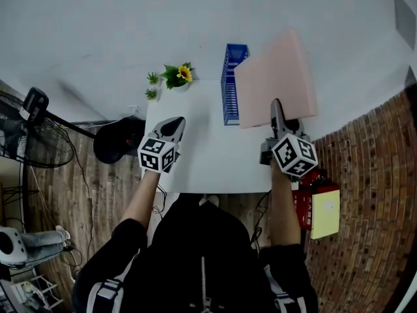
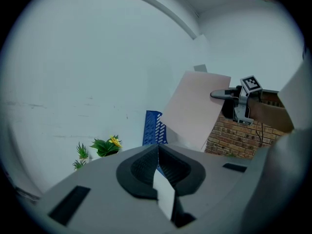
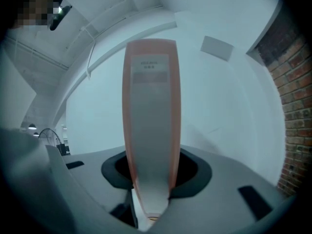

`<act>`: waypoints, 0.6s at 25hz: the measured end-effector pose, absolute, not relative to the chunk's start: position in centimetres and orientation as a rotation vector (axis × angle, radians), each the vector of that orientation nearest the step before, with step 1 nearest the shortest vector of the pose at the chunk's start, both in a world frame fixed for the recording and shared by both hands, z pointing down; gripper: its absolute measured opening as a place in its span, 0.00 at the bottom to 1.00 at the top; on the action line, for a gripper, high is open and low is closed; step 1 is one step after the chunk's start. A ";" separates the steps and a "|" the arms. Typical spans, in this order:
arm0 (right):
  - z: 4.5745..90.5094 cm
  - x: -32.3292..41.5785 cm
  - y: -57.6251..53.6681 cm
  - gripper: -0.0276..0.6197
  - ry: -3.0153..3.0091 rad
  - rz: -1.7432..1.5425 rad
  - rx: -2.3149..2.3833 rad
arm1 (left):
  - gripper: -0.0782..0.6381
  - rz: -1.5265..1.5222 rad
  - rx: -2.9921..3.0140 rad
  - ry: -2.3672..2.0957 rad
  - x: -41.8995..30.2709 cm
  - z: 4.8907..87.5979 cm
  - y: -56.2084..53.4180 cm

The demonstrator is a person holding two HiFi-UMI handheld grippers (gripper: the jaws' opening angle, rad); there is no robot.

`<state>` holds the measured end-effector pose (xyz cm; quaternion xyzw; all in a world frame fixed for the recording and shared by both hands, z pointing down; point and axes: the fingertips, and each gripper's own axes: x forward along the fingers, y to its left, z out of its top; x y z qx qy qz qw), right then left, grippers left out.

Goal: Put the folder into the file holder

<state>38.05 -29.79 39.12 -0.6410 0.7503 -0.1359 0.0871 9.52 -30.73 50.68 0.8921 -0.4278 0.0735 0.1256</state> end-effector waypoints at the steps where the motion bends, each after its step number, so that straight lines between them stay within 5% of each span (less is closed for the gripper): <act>1: 39.1 37.9 -30.3 0.29 2.233 -0.404 -1.912 | 0.14 0.214 2.599 -1.244 9.4 50.7 -31.2; 15: 39.8 35.3 -37.3 0.29 2.239 -0.348 -2.028 | 0.14 0.217 2.569 -1.249 5.7 51.5 -36.7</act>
